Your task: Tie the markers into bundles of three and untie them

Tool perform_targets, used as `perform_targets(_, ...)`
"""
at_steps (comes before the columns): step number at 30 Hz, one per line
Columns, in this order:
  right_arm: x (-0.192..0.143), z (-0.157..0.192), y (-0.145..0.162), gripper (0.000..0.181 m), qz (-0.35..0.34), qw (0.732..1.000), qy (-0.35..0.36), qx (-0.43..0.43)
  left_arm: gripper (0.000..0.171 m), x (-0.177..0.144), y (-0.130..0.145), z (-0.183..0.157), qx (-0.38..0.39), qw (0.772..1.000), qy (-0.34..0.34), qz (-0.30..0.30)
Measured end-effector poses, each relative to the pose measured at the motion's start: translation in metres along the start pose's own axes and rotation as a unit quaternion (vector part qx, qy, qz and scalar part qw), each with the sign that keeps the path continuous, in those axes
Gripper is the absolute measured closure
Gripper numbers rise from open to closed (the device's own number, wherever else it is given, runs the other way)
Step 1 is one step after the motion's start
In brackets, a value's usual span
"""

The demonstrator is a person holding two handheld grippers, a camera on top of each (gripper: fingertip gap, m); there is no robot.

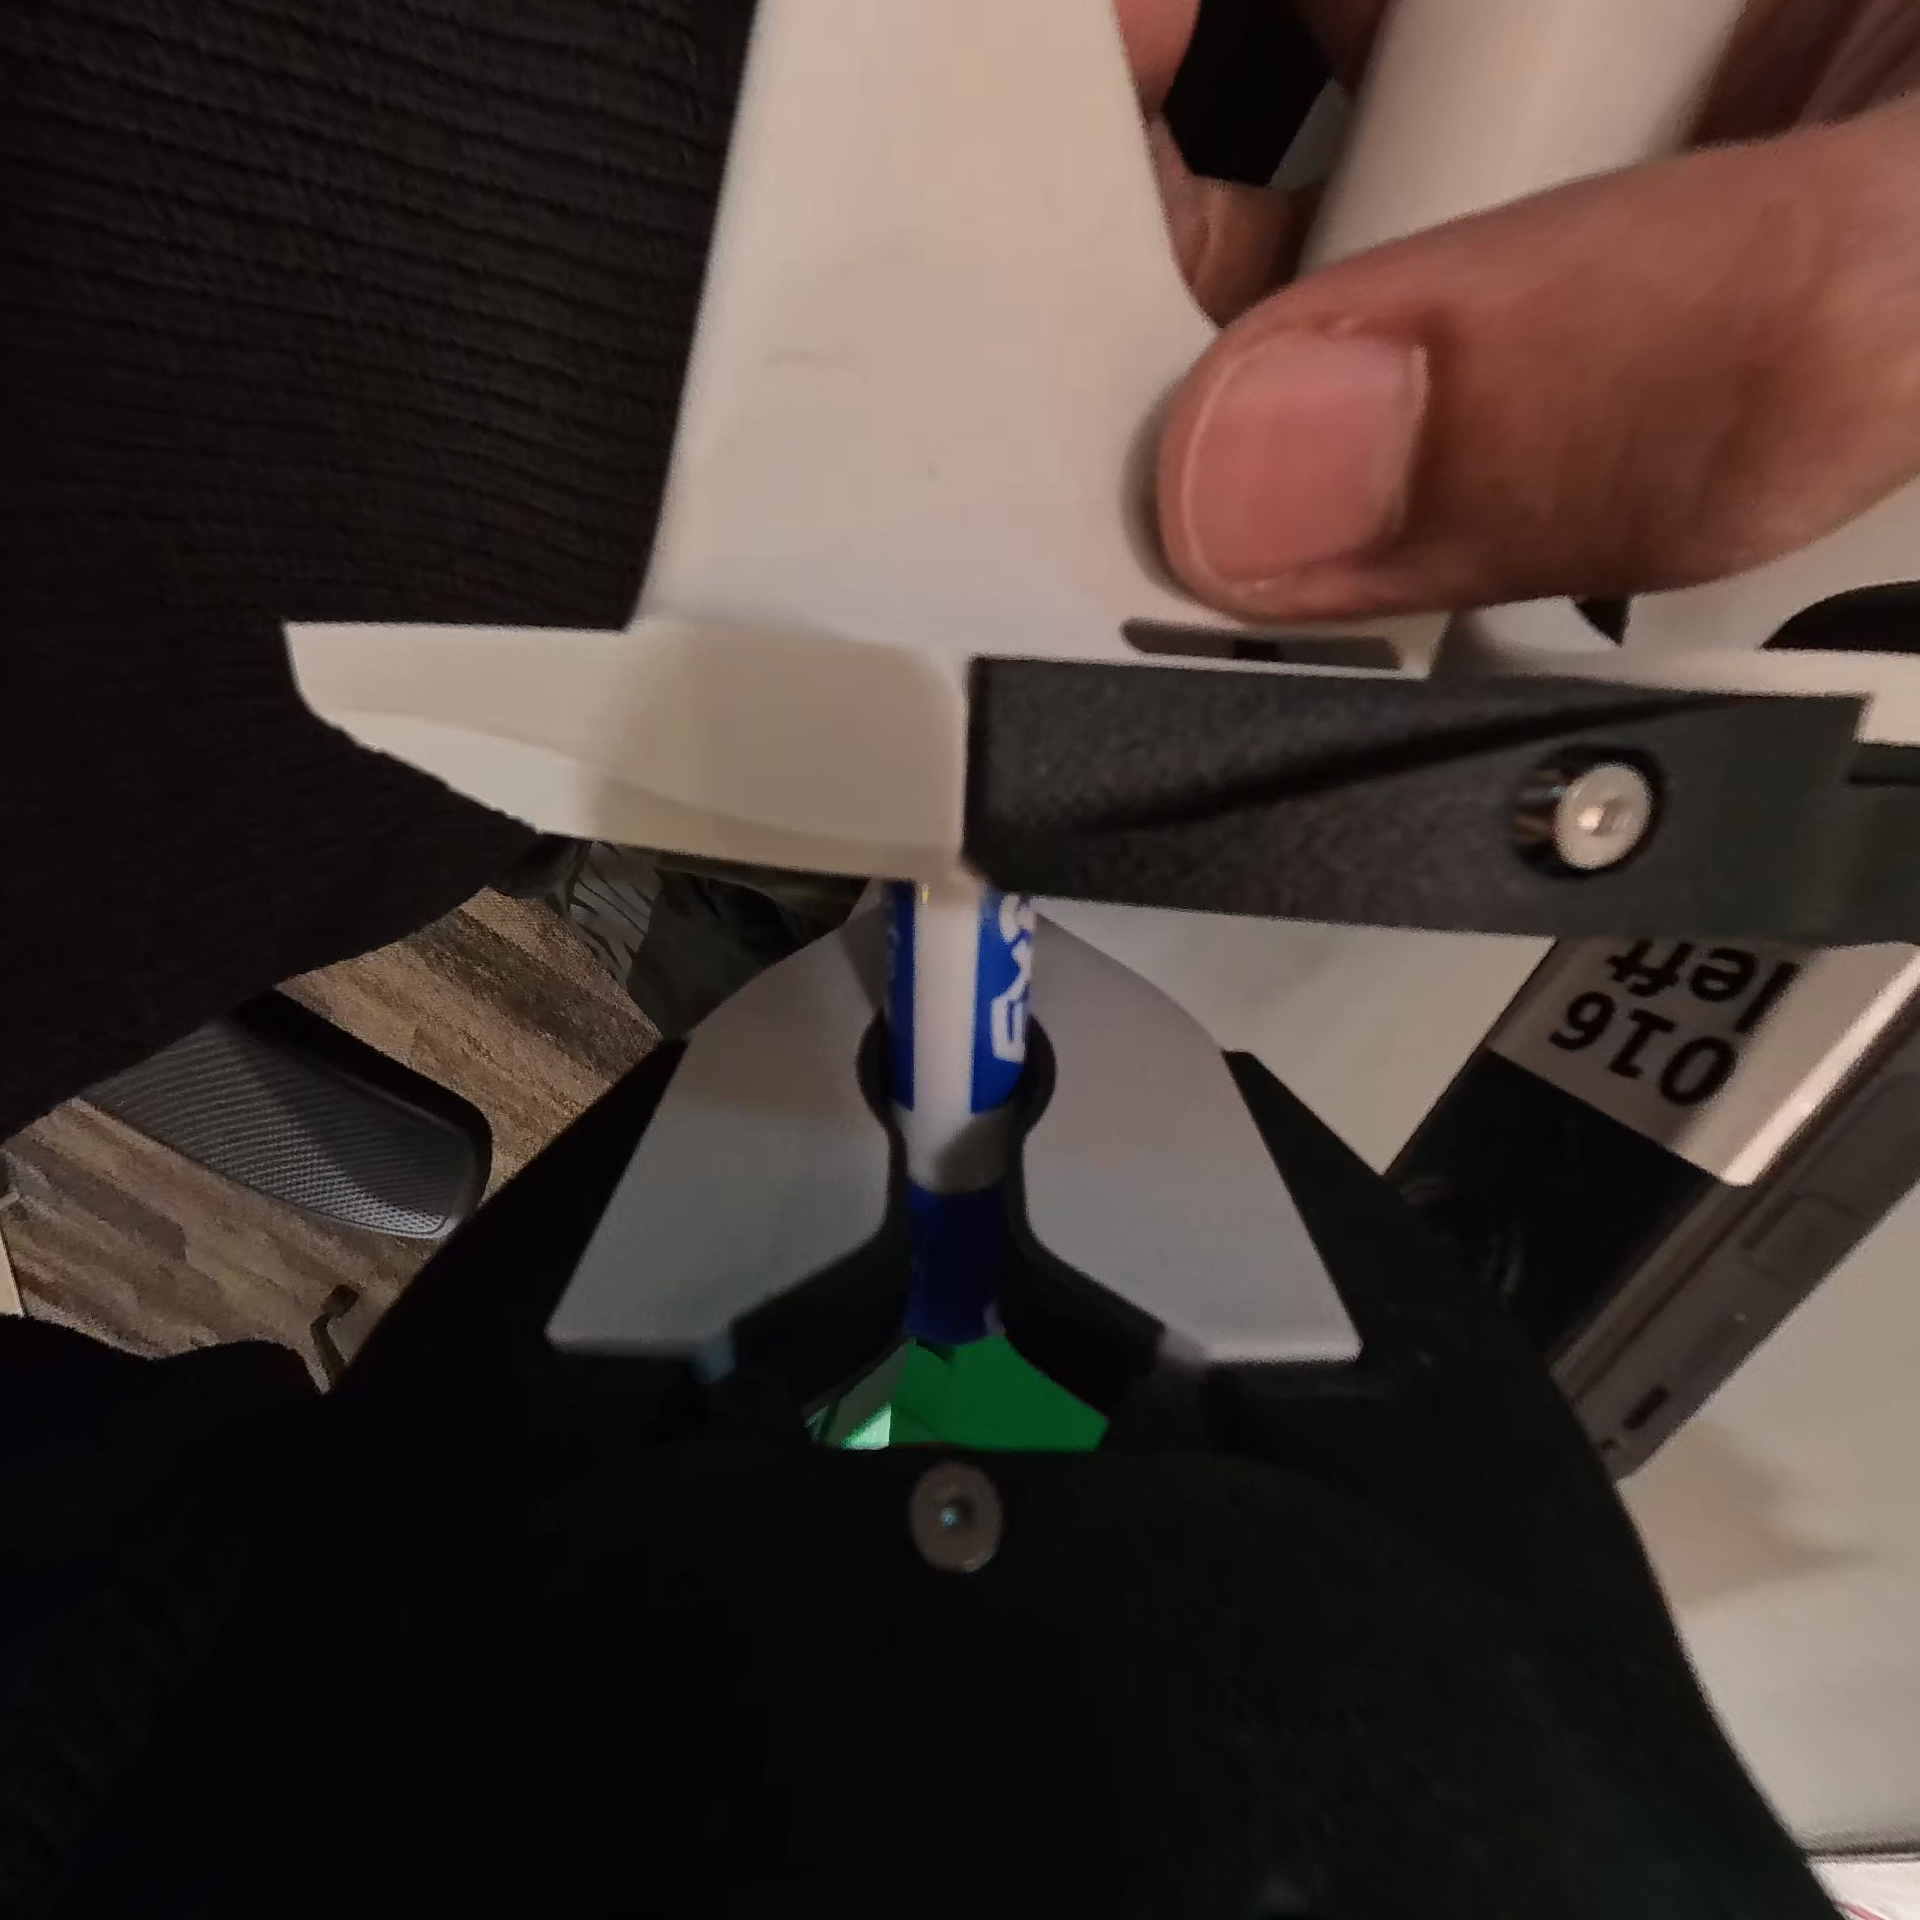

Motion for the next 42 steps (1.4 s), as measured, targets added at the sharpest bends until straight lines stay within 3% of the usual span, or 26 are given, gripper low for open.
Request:
perform_targets(1,0.000,0.000,0.000,0.167,0.003,1.000,0.001,0.000,0.125,0.000,0.000,0.001,0.001,1.000,-0.002,0.000)
perform_targets(13,0.005,-0.002,0.004,0.168,0.042,0.999,0.024,0.004,0.125,-0.006,-0.005,0.008,0.000,1.000,-0.018,-0.020)
perform_targets(17,0.008,-0.004,0.006,0.168,0.055,0.998,0.031,0.004,0.127,-0.009,-0.006,0.013,0.022,0.997,-0.059,-0.035)
perform_targets(27,0.005,-0.004,0.006,0.165,0.038,0.998,0.046,-0.018,0.127,-0.005,-0.003,0.010,0.025,0.997,-0.051,-0.045)
perform_targets(42,0.003,-0.004,0.006,0.166,0.005,0.997,0.067,-0.032,0.127,-0.009,0.003,0.007,0.019,0.991,-0.017,-0.132)
Point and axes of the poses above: each gripper's, where its closed fingertips meet, x out along the fingers, y out of its underside, z = x × y across the jaws, the point moved 8 cm from there along -x, back along the fingers, and after that the axes turned 6 degrees about -z, right-handed, at the moved point
